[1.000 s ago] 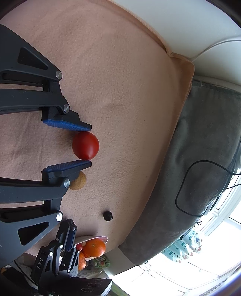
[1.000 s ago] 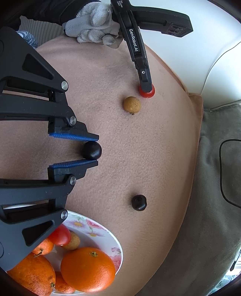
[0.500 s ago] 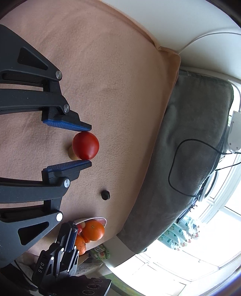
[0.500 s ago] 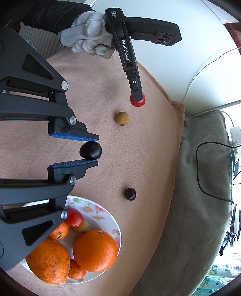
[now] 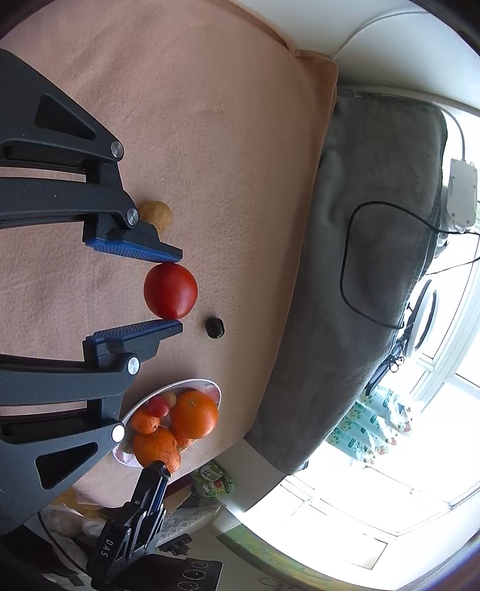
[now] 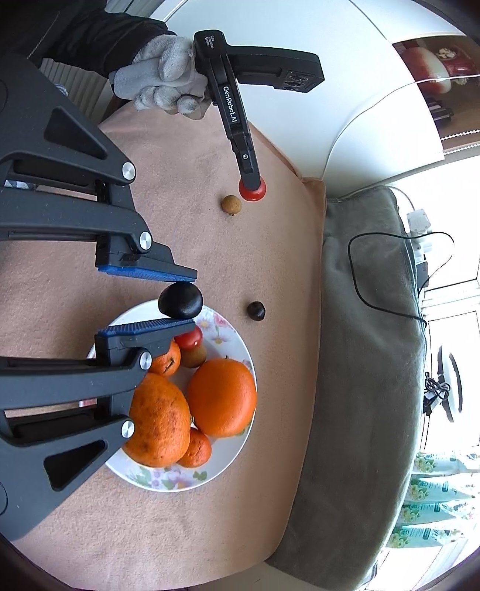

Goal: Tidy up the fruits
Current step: 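Carry the dark plum with the right gripper and tomato with the left over the plate, then open both grippers to drop the plum and tomato onto the plate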

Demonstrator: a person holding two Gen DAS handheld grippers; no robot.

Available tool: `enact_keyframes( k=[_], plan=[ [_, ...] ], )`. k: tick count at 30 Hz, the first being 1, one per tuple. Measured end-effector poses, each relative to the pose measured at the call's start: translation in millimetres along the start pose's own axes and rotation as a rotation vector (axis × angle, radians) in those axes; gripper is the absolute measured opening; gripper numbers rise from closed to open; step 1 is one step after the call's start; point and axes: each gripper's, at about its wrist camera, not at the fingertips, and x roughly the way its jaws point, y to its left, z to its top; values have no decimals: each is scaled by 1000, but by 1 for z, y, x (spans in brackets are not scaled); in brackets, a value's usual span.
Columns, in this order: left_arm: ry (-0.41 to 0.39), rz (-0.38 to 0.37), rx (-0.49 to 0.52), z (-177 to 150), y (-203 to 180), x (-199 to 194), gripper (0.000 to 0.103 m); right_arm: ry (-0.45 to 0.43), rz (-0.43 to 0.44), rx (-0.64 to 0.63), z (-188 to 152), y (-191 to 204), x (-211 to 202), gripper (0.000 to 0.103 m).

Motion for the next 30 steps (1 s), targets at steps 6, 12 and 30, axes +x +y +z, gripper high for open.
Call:
enact_keyframes(
  k=[6, 12, 30],
  plan=[
    [18, -38, 39, 1, -25, 11, 30, -36, -48, 53, -4, -29, -23, 21],
    [30, -71, 68, 2, -48, 20, 30, -56, -81, 86, -4, -53, -37, 21],
    [96, -169, 156, -1, -118, 54, 30, -21, -96, 108, 20, -112, -7, 21]
  ],
)
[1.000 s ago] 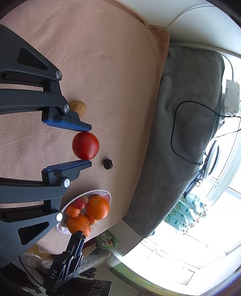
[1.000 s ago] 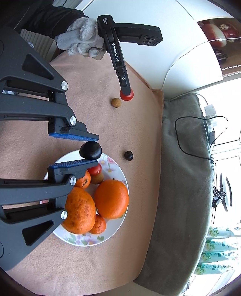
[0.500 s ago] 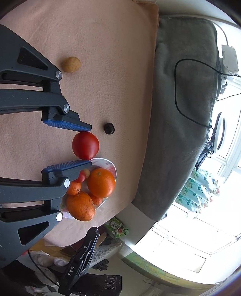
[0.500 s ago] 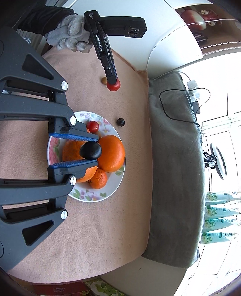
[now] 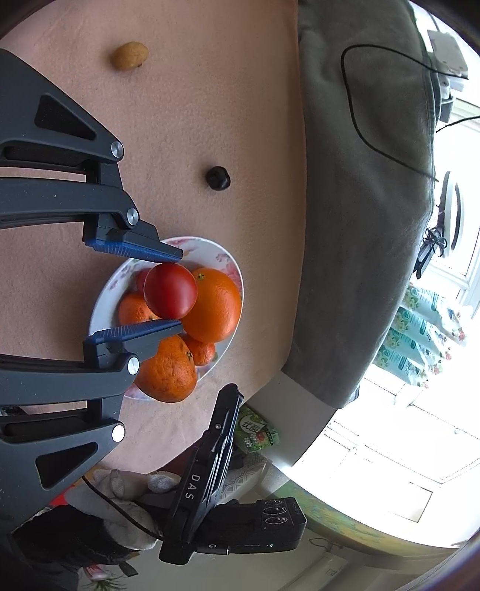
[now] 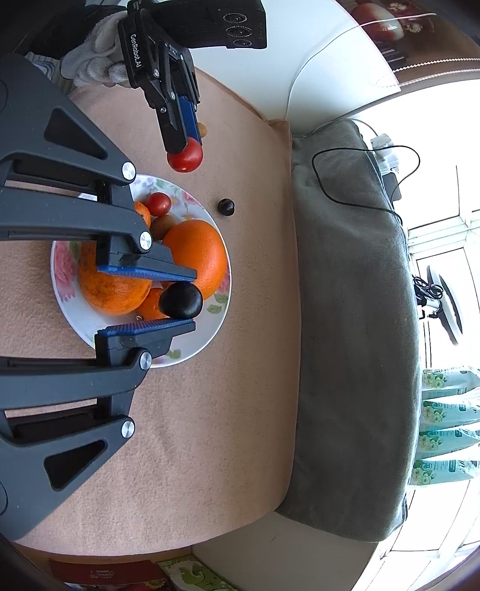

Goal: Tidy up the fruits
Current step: 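Open both grippers to drop the plum and tomato onto the plate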

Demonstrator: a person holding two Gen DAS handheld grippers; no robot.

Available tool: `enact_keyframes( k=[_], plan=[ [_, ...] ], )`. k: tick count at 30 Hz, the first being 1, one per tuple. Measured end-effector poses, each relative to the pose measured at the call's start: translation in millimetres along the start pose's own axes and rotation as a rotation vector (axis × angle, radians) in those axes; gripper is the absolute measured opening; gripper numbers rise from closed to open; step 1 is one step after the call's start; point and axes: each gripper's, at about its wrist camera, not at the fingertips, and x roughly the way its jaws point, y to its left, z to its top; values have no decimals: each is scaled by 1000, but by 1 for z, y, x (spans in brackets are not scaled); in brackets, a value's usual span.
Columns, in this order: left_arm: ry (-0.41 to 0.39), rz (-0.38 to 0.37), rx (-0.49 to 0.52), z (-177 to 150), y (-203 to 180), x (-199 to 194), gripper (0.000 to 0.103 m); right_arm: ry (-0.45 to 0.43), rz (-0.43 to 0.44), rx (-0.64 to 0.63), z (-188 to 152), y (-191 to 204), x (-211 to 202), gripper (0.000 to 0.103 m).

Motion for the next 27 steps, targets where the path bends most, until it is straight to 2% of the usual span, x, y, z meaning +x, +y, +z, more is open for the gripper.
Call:
enact_keyframes(
  k=[13, 23, 24, 25, 27],
  plan=[
    [37, -26, 31, 0, -20, 25, 30, 66, 19, -4, 10, -9, 33, 21],
    [41, -45, 57, 2, -27, 28, 31, 66, 40, 21, 9, -12, 37, 21],
    [41, -46, 59, 2, -28, 29, 35, 65, 46, 27, 9, -13, 37, 27],
    [38, -50, 60, 3, -29, 28, 41, 62, 48, 32, 9, -14, 36, 39],
    [32, -51, 62, 3, -30, 27, 48, 49, 46, 38, 9, -15, 34, 55]
  ],
)
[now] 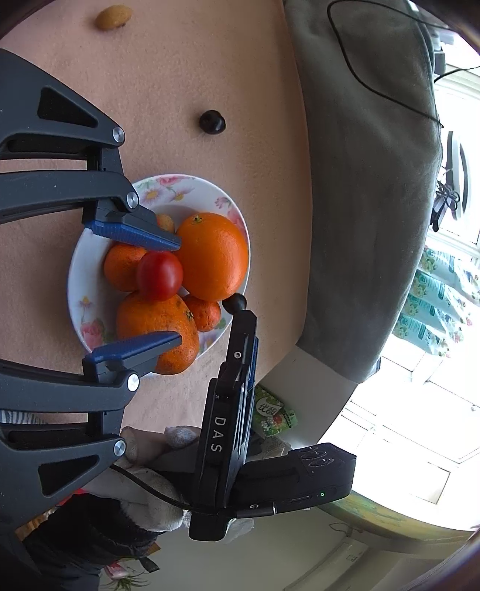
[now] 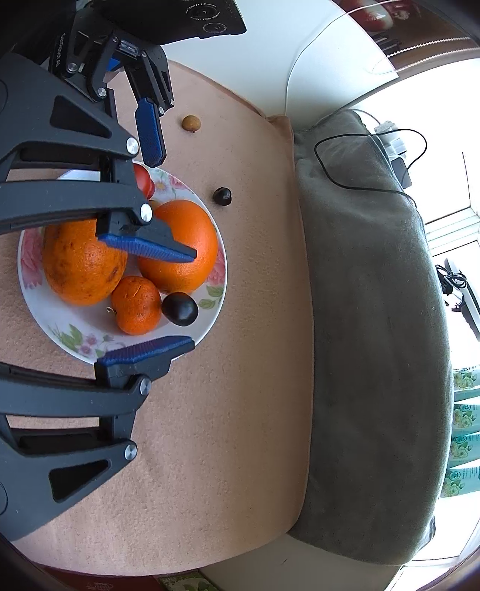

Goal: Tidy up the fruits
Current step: 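Open both grippers to drop the plum and tomato onto the plate, then move both open grippers back from the plate toward the remaining fruit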

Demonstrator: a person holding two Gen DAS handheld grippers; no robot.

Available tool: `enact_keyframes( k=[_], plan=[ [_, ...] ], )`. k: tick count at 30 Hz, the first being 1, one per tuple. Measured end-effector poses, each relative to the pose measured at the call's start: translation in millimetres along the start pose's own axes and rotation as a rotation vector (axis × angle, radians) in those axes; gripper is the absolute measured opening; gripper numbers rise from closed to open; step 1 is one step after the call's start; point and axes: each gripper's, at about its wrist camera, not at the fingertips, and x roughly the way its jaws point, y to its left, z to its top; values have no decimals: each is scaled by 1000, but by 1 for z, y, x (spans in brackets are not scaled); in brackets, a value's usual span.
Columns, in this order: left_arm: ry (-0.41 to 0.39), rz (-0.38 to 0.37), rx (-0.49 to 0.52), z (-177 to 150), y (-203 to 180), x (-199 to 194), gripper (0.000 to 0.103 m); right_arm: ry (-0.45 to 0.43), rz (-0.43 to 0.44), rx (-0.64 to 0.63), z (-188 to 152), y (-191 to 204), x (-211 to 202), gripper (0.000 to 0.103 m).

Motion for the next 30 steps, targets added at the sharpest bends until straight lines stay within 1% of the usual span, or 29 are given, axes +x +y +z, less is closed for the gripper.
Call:
enact_keyframes(
  k=[3, 5, 6, 7, 9, 10, 12, 15, 19, 23, 30],
  plan=[
    [-4, 8, 3, 0, 0, -1, 55, -13, 5, 6, 2, 0, -3, 57],
    [-6, 15, 8, -1, 1, -3, 60, -19, 3, 9, 2, 1, -5, 65],
    [-8, 19, 12, -1, 0, -4, 64, -24, 3, 10, 2, 1, -7, 72],
    [-11, 21, 17, -1, -1, -5, 69, -28, 4, 10, 2, 1, -8, 77],
    [-10, 35, 29, -2, -2, -7, 75, -34, 5, 8, 3, 3, -10, 79],
    [-8, 50, 36, -3, -3, -7, 76, -36, 4, 5, 3, 5, -12, 80],
    [-10, 78, 43, -2, -3, -7, 76, -40, -2, 2, 3, 7, -14, 80],
    [-7, 98, 29, -2, 2, -9, 76, -45, 0, 1, 4, 10, -16, 81],
    [-11, 135, 23, -5, 7, -16, 76, -51, 2, -4, 5, 15, -19, 85],
    [-23, 173, 19, -4, 10, -23, 76, -55, 5, -15, 5, 22, -21, 86],
    [-39, 193, 19, -4, 13, -29, 76, -53, 4, -31, 5, 32, -20, 86]
  ],
)
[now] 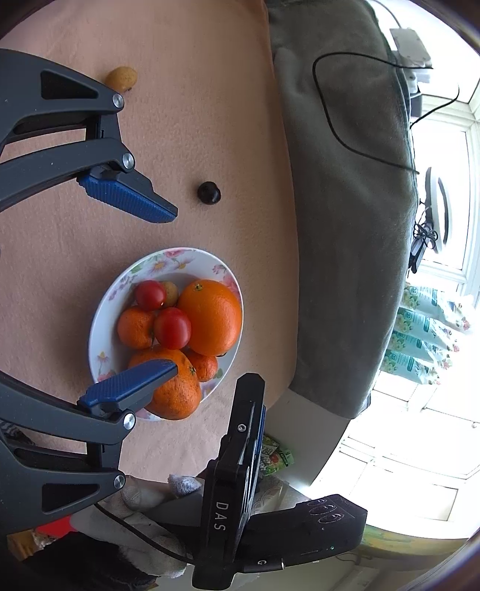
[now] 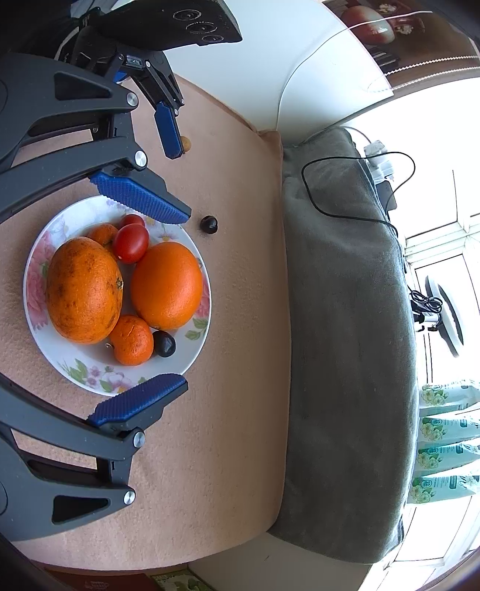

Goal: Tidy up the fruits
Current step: 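Move both open grippers back from the plate toward the remaining fruit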

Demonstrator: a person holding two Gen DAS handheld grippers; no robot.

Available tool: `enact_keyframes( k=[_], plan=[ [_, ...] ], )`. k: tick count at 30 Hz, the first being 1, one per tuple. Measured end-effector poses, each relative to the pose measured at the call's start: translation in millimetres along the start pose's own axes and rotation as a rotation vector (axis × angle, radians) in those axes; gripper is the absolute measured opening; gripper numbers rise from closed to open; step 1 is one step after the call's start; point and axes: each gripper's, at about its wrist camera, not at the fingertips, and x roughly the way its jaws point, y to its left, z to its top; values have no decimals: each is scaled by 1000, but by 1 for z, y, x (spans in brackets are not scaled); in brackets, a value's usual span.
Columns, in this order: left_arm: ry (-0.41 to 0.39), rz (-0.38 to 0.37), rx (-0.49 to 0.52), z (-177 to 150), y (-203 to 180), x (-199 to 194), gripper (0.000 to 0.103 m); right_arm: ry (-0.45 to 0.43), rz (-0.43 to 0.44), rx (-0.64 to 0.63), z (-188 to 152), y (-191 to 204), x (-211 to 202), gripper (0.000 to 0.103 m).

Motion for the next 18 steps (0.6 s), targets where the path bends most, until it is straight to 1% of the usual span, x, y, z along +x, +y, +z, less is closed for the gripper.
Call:
enact_keyframes(
  k=[14, 18],
  plan=[
    [-11, 17, 6, -3, 2, -4, 77, 0, -12, -16, 1, 7, -2, 86],
    [-31, 19, 7, -4, 3, -8, 77, 0, -14, -18, 0, 9, -2, 86]
  ],
)
